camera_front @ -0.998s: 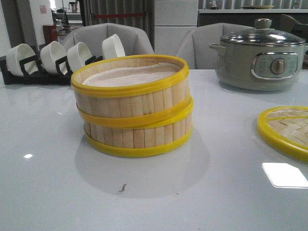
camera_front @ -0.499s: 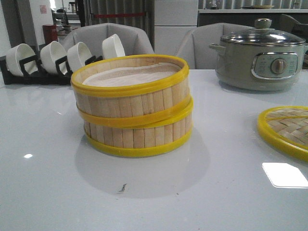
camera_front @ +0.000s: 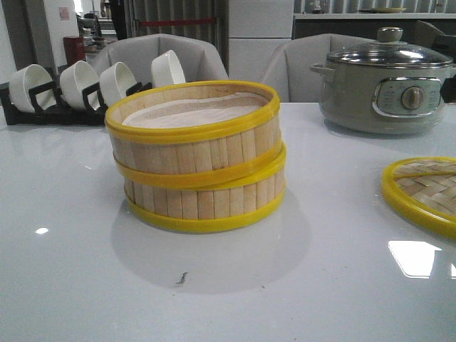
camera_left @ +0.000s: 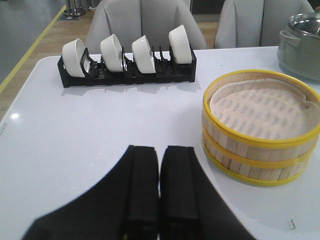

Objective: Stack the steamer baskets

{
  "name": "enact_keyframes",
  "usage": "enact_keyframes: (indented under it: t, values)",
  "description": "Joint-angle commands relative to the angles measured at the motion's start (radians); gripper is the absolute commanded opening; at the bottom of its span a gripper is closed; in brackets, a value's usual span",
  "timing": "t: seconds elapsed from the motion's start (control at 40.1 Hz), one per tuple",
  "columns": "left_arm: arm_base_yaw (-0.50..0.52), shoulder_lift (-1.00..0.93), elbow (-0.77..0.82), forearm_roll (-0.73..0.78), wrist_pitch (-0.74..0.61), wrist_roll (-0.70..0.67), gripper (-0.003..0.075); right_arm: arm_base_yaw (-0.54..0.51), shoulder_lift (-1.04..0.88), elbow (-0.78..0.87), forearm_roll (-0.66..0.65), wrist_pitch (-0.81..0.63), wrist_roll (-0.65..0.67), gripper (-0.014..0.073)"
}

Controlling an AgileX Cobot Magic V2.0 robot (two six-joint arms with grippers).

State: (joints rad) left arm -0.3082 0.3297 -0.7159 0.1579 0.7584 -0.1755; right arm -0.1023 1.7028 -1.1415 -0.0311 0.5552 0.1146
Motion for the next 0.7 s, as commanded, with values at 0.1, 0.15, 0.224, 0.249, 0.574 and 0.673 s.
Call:
enact_keyframes:
  t: [0.1, 0.15, 0.224, 0.249, 0.574, 0.673]
  values:
    - [0.002, 0.011, -0.026, 0.001, -0.088, -0.008, 0.0085, -0.004, -0.013, -0.037, -0.005, -0.048, -0.003, 0.0352]
    - [0.002, 0.011, -0.026, 0.001, -0.088, -0.008, 0.0085, -0.004, -0.008, -0.037, -0.005, -0.048, -0.003, 0.0352]
    - [0.002, 0.011, -0.026, 0.001, -0.088, -0.008, 0.0085, 0.000, -0.004, -0.037, -0.005, -0.046, -0.003, 0.0352]
    - [0.002, 0.011, -0.026, 0.001, -0.088, -0.008, 0.0085, 0.000, -0.003, -0.037, -0.005, -0.046, -0.003, 0.0352]
    - [0.002, 0.011, -0.026, 0.001, -0.088, -0.008, 0.0085, 0.001, 0.016, -0.037, -0.005, -0.057, -0.003, 0.0352]
    - [0.002, 0.011, -0.026, 0.001, -0.088, -0.008, 0.0085, 0.002, 0.026, -0.037, -0.005, -0.058, -0.003, 0.0352]
